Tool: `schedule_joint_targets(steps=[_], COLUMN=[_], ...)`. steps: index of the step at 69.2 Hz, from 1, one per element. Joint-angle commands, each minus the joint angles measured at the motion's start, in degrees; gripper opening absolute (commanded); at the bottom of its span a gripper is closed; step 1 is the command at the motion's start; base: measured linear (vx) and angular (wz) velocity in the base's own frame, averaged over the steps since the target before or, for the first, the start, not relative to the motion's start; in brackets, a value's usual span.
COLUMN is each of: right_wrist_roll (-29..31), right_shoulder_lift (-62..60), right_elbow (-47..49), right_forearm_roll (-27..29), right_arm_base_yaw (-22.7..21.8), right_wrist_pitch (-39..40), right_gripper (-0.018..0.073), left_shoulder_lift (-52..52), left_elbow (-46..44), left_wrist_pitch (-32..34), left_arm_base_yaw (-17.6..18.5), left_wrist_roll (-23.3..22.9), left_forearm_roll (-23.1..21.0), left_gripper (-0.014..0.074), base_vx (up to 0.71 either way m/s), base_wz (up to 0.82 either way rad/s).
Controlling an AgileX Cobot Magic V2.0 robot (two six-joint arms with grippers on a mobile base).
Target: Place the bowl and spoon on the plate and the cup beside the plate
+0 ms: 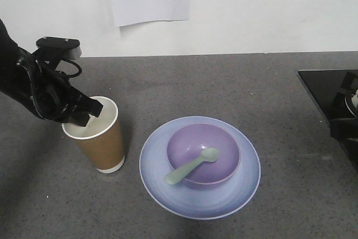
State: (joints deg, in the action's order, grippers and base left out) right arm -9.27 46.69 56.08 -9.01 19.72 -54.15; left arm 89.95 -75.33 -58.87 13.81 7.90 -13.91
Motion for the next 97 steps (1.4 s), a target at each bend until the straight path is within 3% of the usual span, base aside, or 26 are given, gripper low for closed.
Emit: schedule_joint_targets(steps=[1,40,50,74,84,97], right_wrist_roll=[-0.2,-0.2,-0.2,-0.2,-0.2,-0.2], right_shoulder_lift=[-0.3,-0.3,-0.3,-0.3,-0.3,-0.3], right_elbow=[1.4,1.4,1.4,1.4,1.4,1.4], right_forearm_roll=[-0.6,-0.4,-0.4,-0.4,-0.4,-0.4], right_arm_base_yaw=[-0.2,-0.2,-0.2,-0.2,-0.2,-0.2], right_wrist_pitch=[3.7,3.7,3.7,3.7,3.7,3.7], right_gripper=[0.0517,0.0517,0.0517,0.0517,0.0517,0.0517], left_shoulder_lift=[-2.3,-2.3,-2.3,-2.3,-2.7,-6.8], left_elbow=[-1.2,-1.2,-1.2,-1.2,-1.3,-1.3], left_wrist_pitch=[2.4,1.7,1.6,1.8,2.9,5.2], left_arm_base_yaw=[1.2,1.5,1.5,1.5,1.5,1.3], left_wrist_roll=[0.0,-0.1,-0.1,-0.1,-0.1,-0.5], left_forearm_roll=[-1.3,-1.3,-1.3,-1.1,-1.1,-0.3], left_gripper=[-0.0008,0.0029,0.0120,0.0477,0.0542,0.0545], base_vx=[0.00,0.00,0.00,0.00,0.00,0.00], base_wz=[0.00,0.00,0.00,0.00,0.00,0.00])
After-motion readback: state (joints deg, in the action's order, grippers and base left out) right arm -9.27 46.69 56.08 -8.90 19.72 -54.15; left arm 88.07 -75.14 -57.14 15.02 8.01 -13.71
